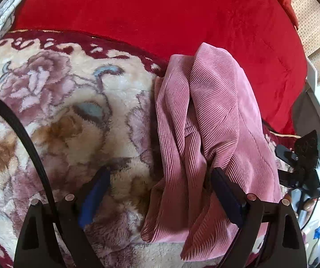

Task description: Fold large clothes

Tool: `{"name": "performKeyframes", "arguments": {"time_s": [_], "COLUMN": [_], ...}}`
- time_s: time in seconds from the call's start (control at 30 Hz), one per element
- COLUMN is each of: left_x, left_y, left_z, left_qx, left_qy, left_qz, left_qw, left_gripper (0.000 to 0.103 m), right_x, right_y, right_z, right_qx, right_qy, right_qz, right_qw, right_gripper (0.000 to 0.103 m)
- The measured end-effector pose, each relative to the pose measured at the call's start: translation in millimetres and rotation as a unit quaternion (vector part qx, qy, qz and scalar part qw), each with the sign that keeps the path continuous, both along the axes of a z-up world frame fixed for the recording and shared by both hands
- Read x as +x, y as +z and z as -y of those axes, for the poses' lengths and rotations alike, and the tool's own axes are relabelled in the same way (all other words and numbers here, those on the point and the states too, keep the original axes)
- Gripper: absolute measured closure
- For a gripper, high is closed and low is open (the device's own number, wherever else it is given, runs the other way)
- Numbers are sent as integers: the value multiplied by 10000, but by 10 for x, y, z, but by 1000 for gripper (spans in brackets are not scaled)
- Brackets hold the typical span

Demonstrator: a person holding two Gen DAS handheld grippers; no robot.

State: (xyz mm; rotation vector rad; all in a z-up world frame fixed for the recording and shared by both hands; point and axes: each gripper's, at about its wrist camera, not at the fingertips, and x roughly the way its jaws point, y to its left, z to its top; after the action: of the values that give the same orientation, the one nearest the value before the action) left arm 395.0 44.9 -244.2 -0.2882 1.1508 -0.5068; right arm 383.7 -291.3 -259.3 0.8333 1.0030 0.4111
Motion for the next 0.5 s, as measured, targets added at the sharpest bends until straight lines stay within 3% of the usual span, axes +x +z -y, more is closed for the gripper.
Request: {"name": "performKeyframes", "arguments": {"time_s": [0.33, 0.4, 0.5], "left_x": [-160, -224, -289], "left_y": [-130, -132, -172], "left_z": [-122, -143, -115], "left_qx": [-745, -863, -901], "left_qy": [-30, -39, -137], "left_qz": [-183, -180, -154], "left_qw": [9971, 9961, 9957], "left_gripper": [12, 12, 19], "right_x": [161, 157, 115], "right_y": [-95, -87, -64], "right_z": [-257, -285, -231], "right_qx": [194, 171, 170], "right_qy": [-166, -204, -296], "right_qz": [445, 559, 677], "right_qw": [9987, 9981, 9971], "right_gripper": [7, 10, 24]}}
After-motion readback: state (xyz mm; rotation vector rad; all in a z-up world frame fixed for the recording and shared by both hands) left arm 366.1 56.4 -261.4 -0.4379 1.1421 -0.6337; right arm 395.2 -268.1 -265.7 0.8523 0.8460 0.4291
